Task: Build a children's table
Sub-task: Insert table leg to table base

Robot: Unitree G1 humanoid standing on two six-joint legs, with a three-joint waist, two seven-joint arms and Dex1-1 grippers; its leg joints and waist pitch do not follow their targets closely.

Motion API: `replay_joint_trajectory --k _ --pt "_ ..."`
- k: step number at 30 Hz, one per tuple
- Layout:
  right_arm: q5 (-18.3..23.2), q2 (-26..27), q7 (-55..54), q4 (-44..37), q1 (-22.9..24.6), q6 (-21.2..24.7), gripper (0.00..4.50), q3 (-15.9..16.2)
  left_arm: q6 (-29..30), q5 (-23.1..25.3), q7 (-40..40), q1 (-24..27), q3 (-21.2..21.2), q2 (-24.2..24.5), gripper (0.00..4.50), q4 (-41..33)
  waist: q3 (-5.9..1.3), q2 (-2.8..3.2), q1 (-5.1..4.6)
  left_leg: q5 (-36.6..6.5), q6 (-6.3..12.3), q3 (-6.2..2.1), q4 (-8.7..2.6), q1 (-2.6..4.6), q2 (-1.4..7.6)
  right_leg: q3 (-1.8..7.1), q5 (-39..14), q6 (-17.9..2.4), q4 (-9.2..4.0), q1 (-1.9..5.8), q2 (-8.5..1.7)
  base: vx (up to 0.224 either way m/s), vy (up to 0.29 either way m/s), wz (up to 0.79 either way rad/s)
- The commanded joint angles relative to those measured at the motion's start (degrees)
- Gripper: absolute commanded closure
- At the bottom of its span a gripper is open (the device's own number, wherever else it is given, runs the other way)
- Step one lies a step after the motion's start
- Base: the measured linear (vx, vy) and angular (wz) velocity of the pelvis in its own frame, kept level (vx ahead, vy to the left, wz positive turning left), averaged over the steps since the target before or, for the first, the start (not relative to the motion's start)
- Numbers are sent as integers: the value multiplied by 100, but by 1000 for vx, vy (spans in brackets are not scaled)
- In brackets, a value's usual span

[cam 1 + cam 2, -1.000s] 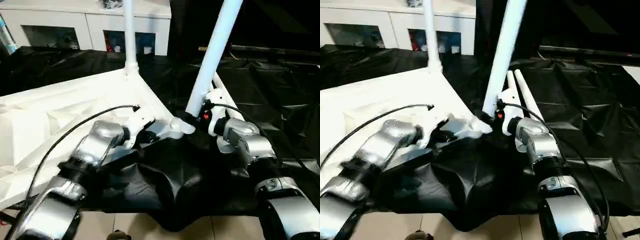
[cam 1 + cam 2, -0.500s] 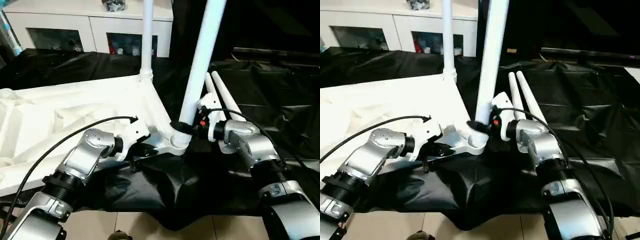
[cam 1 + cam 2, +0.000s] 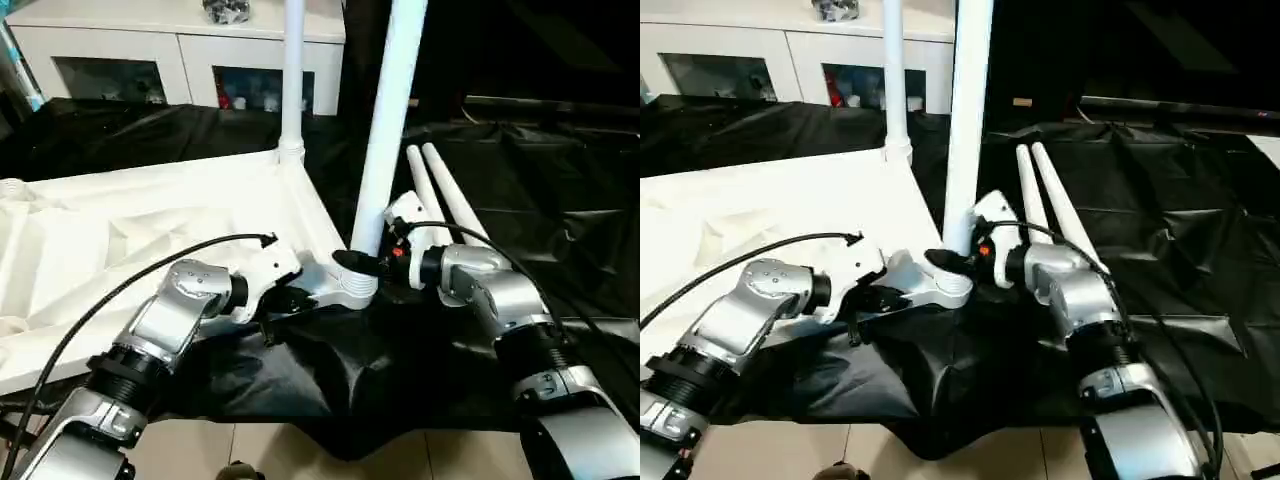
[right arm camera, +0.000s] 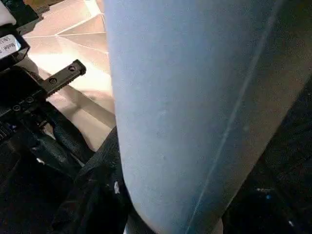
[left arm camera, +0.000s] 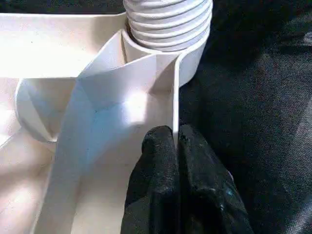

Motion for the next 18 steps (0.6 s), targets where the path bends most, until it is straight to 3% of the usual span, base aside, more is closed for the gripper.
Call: replay_joint_trajectory --k 1,5,13,14,18 --pt "-72 40 -10 47 119 155 259 133 76 36 107 40 -40 -61 450 27 -343 28 -6 -1315 -135 9 -428 124 63 226 -457 -1225 -473 191 -262 0 0 0" --pt "-62 68 -103 126 140 59 259 56 87 34 107 48 -31 -58 450 4 -343 25 -7 -1295 -144 10 -427 118 62 227 -413 -1227 -469 192 -260 0 0 0" --pt "307 196 -623 530 344 -181 259 -644 99 32 175 44 16 -86 450 3 -340 45 -10 -1448 -166 5 -442 128 67 230 -525 -1237 -489 181 -269 0 0 0" --pt "387 211 -651 541 447 -263 259 -753 96 32 178 39 21 -87 450 12 -339 70 -8 -1466 -171 0 -445 128 66 229 -542 -1234 -487 179 -271 0 0 0" --pt "475 273 -683 466 671 -473 259 -888 77 38 182 1 29 -94 450 62 -341 65 -10 -1495 -162 -2 -450 120 67 228 -524 -1226 -497 182 -268 0 0 0"
